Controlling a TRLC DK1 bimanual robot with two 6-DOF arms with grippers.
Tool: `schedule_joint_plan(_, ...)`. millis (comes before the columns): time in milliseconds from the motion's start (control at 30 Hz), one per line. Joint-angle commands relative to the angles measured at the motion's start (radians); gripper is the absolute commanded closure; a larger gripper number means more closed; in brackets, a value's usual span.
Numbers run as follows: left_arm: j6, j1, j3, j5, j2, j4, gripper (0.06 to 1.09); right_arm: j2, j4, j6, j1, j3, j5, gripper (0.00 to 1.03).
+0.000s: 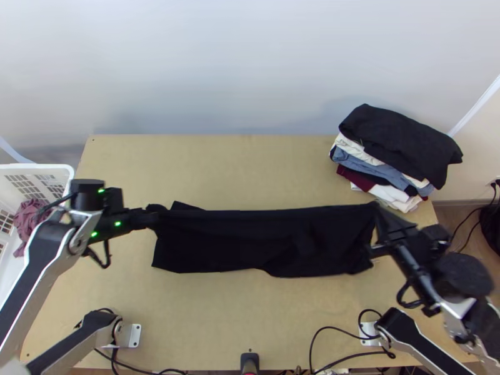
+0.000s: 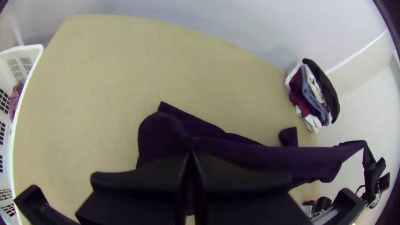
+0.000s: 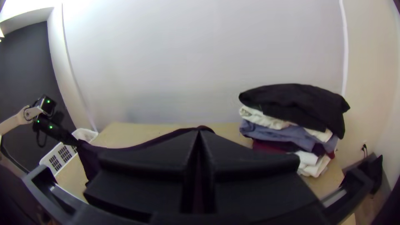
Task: Fold the t-shirt
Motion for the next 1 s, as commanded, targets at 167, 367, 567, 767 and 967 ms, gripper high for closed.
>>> schedule_joint_plan(167, -0.007, 0.003, 0.044, -0.031, 0.321, 0.192, 1.05, 0.113, 0.111, 0.126, -0.01, -0.055, 0.01, 1.0)
schedule_joint_plan(367, -0.044, -0.028, 0.191, -0.042, 0.58, 0.269, 1.05, 0.202, 0.131, 0.2, -0.042, -0.041, -0.027, 1.0)
schedule_joint_plan(567, -0.075, -0.034, 0.362, -0.05, 0.781, 0.313, 0.98, 0.245, 0.142, 0.243, -0.053, -0.04, -0.045, 1.0)
schedule_joint_plan(767, -0.066, -0.086, 0.507, -0.05, 0.896, 0.279, 0.59, 0.28, 0.145, 0.261, -0.063, -0.037, -0.06, 1.0)
schedule_joint_plan(967, -0.049, -0.097, 0.569, -0.047, 0.847, 0.212, 0.29, 0.29, 0.147, 0.261, -0.063, -0.037, -0.06, 1.0)
